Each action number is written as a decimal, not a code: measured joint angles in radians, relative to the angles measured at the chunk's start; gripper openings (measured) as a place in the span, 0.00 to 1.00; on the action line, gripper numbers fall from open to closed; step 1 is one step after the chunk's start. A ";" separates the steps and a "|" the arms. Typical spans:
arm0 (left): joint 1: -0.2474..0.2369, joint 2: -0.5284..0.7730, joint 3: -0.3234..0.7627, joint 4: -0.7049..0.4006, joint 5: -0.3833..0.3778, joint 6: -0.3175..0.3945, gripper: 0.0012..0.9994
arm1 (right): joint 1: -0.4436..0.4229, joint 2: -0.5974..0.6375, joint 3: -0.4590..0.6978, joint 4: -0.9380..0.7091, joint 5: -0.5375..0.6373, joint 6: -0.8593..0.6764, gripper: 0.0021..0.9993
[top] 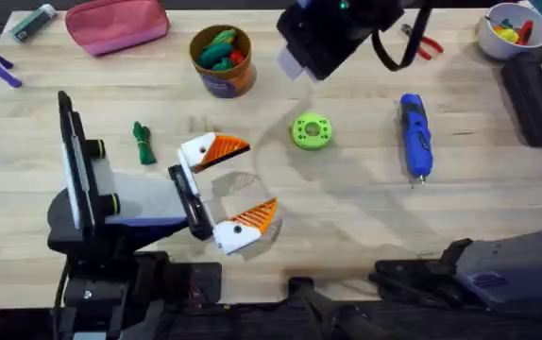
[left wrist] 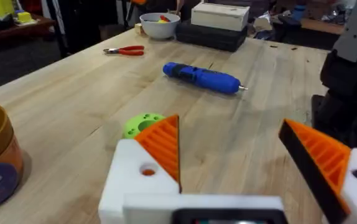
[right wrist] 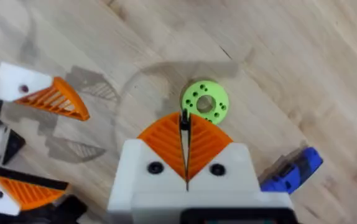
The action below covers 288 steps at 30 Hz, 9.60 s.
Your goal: Pick up the gripper from the table and insert it into the empty holder that is missing its gripper. Then pick up a screw, insert it into the mounting hole, and use the screwdriver to tighten it. Finally, clean up the table by picking up the vegetable and placing it into the bucket.
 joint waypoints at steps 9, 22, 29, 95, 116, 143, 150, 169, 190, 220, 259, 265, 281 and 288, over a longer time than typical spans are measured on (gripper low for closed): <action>0.000 0.000 0.000 0.000 0.000 0.000 0.99 | 0.016 0.000 0.000 -0.013 0.002 -0.113 0.00; 0.000 0.000 0.000 0.000 0.000 0.000 0.99 | 0.110 0.023 0.112 -0.065 -0.001 -0.197 0.00; 0.000 0.000 0.000 0.000 0.000 0.000 0.99 | 0.148 0.100 0.219 -0.112 -0.001 -0.260 0.00; 0.000 0.000 0.000 0.000 0.000 0.000 0.99 | 0.259 0.207 0.234 -0.070 -0.256 -0.772 0.00; 0.000 0.000 0.000 0.000 0.000 0.000 0.99 | 0.268 0.231 0.234 -0.054 -0.257 -0.772 0.00; 0.000 0.000 0.000 0.000 0.000 0.000 0.99 | 0.279 0.247 0.234 -0.073 -0.236 -0.772 0.00; 0.000 0.000 0.000 0.000 0.000 0.000 0.99 | 0.283 0.248 0.234 -0.073 -0.236 -0.772 0.00; 0.000 0.000 0.000 0.000 0.000 0.000 0.99 | 0.283 0.285 0.235 -0.072 -0.230 -0.772 0.00; 0.000 0.000 0.000 0.000 0.000 0.000 0.99 | 0.283 0.285 0.235 -0.071 -0.209 -0.772 0.00; 0.000 0.000 0.000 0.000 0.000 0.000 0.99 | 0.288 0.285 0.235 -0.067 -0.207 -0.771 0.00; 0.000 0.000 0.000 0.000 0.000 0.000 0.99 | 0.288 0.323 0.235 -0.072 -0.207 -0.770 0.00; 0.000 0.000 0.000 0.000 0.000 0.000 0.99 | 0.288 0.323 0.235 -0.071 -0.207 -0.770 0.00; 0.000 0.000 0.000 0.000 0.000 0.000 0.99 | 0.288 0.323 0.235 -0.071 -0.207 -0.763 0.99; 0.000 0.000 0.000 0.000 0.000 0.000 0.99 | 0.285 0.311 0.235 -0.071 -0.207 -0.702 0.99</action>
